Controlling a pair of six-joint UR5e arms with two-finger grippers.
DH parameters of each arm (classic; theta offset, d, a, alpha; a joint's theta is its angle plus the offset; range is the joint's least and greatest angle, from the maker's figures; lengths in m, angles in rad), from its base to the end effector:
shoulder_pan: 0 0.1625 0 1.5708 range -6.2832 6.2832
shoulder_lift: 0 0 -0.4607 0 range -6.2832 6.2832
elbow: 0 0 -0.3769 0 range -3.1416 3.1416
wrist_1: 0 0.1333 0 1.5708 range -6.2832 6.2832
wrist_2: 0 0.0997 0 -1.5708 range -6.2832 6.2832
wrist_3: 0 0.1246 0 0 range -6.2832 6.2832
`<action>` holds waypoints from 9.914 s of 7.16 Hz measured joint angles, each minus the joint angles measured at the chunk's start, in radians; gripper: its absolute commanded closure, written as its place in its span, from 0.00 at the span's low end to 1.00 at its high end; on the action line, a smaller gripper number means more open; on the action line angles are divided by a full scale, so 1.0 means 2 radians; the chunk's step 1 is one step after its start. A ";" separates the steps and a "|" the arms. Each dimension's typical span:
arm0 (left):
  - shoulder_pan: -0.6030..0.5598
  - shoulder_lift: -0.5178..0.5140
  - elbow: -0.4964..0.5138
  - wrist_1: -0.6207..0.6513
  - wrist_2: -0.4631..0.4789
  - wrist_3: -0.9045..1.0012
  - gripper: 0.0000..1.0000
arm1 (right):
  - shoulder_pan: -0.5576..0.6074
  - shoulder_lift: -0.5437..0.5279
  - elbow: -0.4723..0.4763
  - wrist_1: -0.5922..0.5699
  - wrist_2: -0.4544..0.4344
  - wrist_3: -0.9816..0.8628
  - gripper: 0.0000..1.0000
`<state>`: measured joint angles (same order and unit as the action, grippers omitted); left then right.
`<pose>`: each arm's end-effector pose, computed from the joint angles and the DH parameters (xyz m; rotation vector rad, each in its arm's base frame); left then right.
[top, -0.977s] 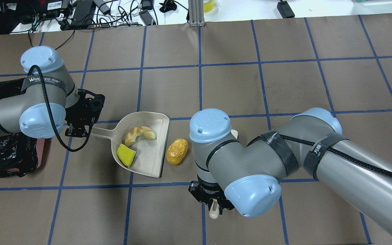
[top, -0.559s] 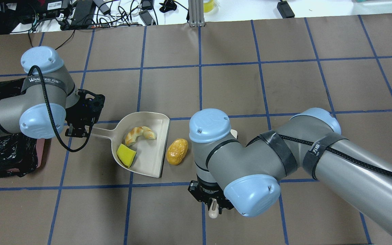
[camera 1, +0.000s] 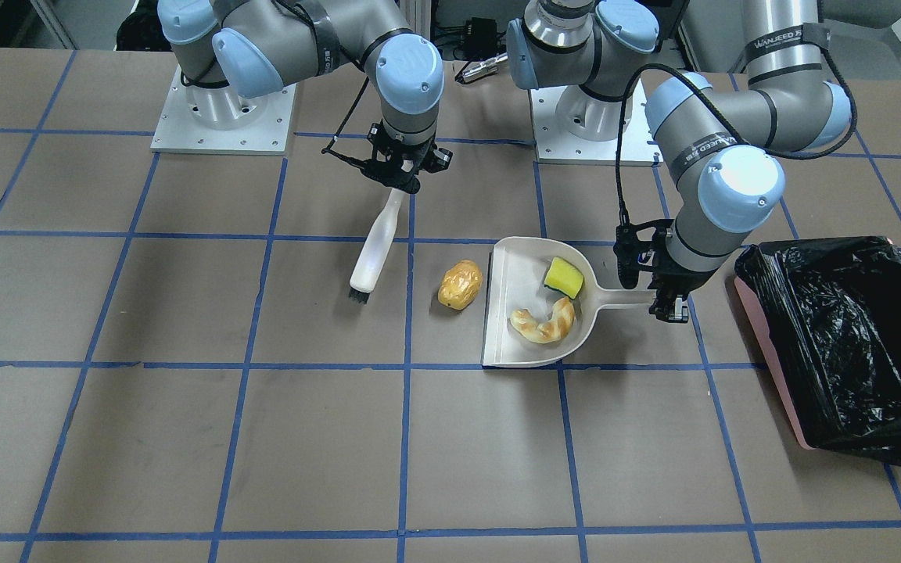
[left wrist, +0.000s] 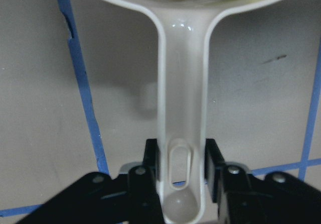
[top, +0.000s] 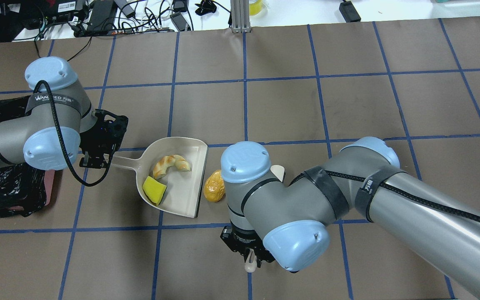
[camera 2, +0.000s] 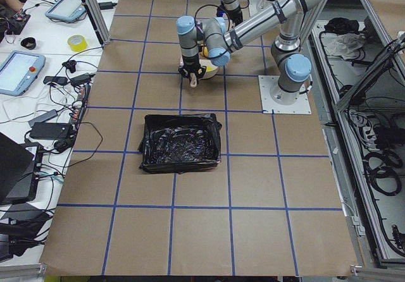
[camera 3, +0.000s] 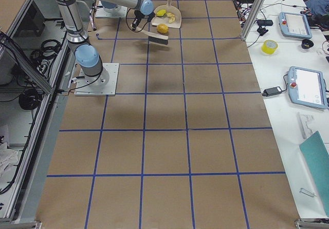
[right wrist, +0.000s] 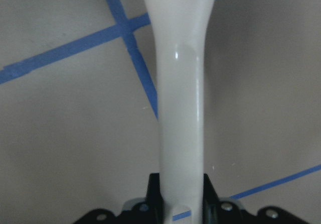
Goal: Sweep and dump trash into bin
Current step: 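Sweep the yellow toy into the dustpan with the right gripper's brush, then return the brush to its spot with the right gripper while the left lifts the dustpan, then tilt the dustpan over the black trash bag with the left gripper, then bring the empty dustpan back onto the table with the left gripper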
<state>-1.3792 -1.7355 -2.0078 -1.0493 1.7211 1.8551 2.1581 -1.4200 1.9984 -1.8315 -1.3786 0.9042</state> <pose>-0.0219 -0.4889 0.2728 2.3127 2.0949 0.2658 0.3753 -0.2803 0.2646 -0.5220 -2.9715 -0.5523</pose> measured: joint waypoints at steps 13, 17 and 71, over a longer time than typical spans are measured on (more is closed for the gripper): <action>0.000 0.000 0.001 0.000 0.000 -0.001 0.99 | 0.051 0.156 -0.252 0.059 -0.038 -0.036 1.00; 0.000 0.000 0.001 0.000 -0.001 0.000 0.99 | 0.051 0.057 -0.145 0.144 -0.053 0.019 1.00; 0.235 -0.053 0.323 -0.109 -0.039 0.264 1.00 | -0.471 0.113 -0.191 0.011 -0.188 -0.628 0.00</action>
<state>-0.9082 -1.8414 -1.3620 -1.2678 1.6422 2.3826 1.2170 -1.1943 1.6168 -1.8095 -1.7555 -0.3509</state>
